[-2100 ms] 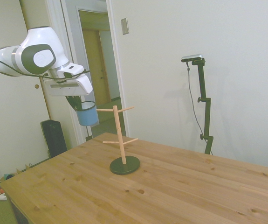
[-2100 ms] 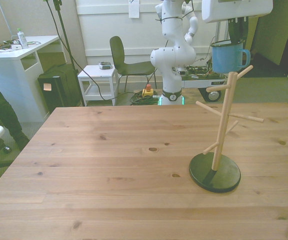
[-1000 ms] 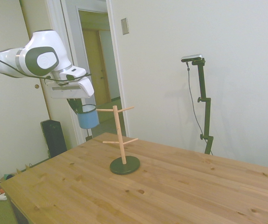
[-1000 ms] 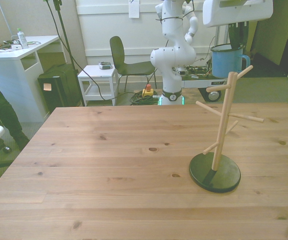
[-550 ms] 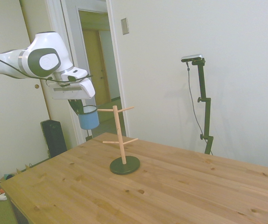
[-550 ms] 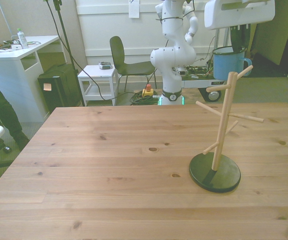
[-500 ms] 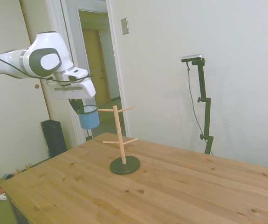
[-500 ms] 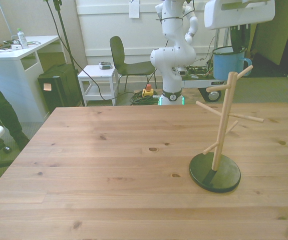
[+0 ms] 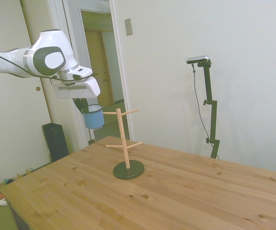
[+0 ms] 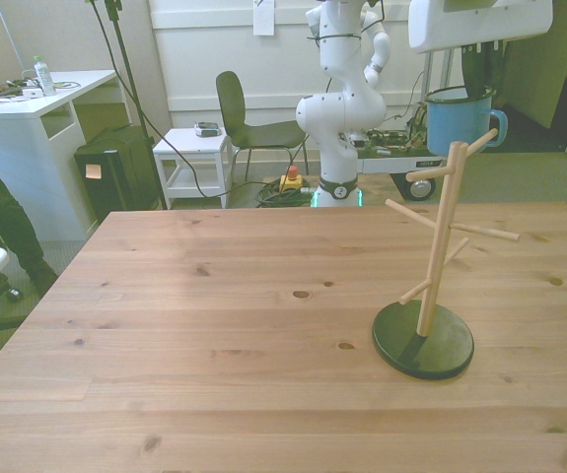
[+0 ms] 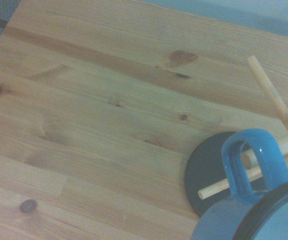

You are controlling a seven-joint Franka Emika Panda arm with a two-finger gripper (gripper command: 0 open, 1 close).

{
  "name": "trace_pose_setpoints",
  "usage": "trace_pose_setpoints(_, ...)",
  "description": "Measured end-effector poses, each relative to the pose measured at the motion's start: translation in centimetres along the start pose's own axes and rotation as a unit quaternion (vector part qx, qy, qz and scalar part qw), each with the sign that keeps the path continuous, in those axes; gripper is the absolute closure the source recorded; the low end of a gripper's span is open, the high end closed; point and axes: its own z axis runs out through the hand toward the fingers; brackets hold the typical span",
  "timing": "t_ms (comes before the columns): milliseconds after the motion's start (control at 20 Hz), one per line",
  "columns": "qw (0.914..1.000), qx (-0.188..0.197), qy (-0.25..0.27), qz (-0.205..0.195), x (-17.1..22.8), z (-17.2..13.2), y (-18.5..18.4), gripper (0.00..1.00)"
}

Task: Hang the mug

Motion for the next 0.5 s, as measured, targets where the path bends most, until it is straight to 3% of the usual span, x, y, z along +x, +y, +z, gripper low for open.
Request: trace_pose_setpoints(500, 0.9999, -0.004, -0.002, 0.016, 1.6, 0.6, 1.1, 1.00)
